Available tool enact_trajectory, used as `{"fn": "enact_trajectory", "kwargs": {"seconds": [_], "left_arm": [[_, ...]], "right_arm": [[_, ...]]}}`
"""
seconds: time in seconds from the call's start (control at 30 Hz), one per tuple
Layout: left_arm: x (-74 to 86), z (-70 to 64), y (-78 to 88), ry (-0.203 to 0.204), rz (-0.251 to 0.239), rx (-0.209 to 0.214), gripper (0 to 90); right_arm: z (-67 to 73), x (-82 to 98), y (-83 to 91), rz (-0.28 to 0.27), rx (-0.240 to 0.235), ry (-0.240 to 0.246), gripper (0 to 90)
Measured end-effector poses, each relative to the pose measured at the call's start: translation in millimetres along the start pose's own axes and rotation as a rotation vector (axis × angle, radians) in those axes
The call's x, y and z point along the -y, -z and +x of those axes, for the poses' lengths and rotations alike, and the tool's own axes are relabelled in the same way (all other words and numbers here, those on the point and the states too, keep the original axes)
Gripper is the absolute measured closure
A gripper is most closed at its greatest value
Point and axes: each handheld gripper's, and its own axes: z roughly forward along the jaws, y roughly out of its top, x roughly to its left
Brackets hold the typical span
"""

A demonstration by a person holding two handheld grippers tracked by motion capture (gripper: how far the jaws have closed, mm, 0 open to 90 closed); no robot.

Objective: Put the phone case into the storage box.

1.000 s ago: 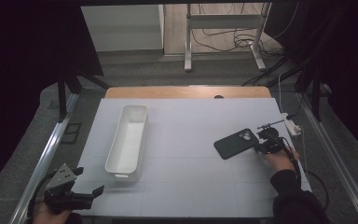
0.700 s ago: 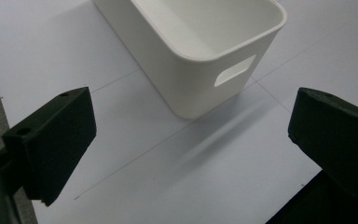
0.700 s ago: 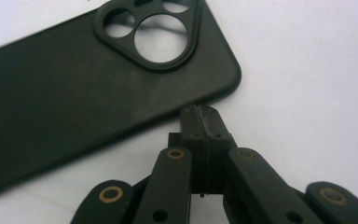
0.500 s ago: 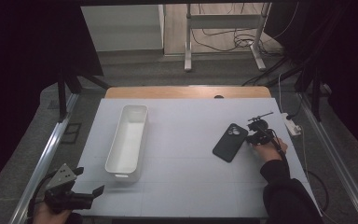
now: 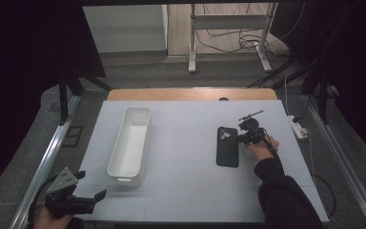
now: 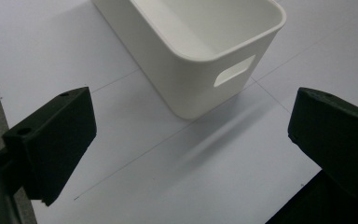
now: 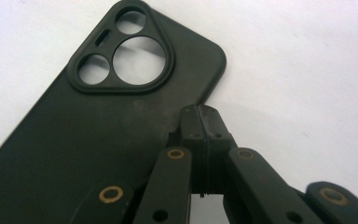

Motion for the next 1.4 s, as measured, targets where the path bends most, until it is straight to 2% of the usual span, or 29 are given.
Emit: {"fn": "enact_trajectory", "kwargs": {"seconds": [0.33, 0.63, 0.93, 1.03, 1.2, 1.4], "left_arm": [[0.0, -0.1, -0.2, -0.003, 0.000, 0.000, 1.6], [0.1, -0.2, 0.0, -0.004, 0.000, 0.002, 1.7], [0.2, -0.3, 0.0, -0.005, 0.000, 0.002, 1.7], [0.3, -0.3, 0.2, -0.005, 0.000, 0.004, 1.8], [0.7, 0.2, 0.6, 0.000, -0.005, 0.002, 1.7], [0.9, 0.8, 1.3, 0.006, -0.009, 0.004, 1.7]], "right_arm": [[23.5, -11.2, -8.6, -0.010, -0.065, 0.045, 89.6], [42.7, -13.6, -11.1, -0.009, -0.120, 0.114, 89.6], [61.0, -16.3, -13.4, -0.004, -0.159, 0.178, 89.6], [65.1, -16.3, -14.2, 0.003, -0.146, 0.209, 89.6], [64.5, -16.4, -6.6, -0.014, -0.138, 0.203, 87.4], [62.8, -12.4, 14.0, -0.044, -0.152, 0.179, 75.3]]}}
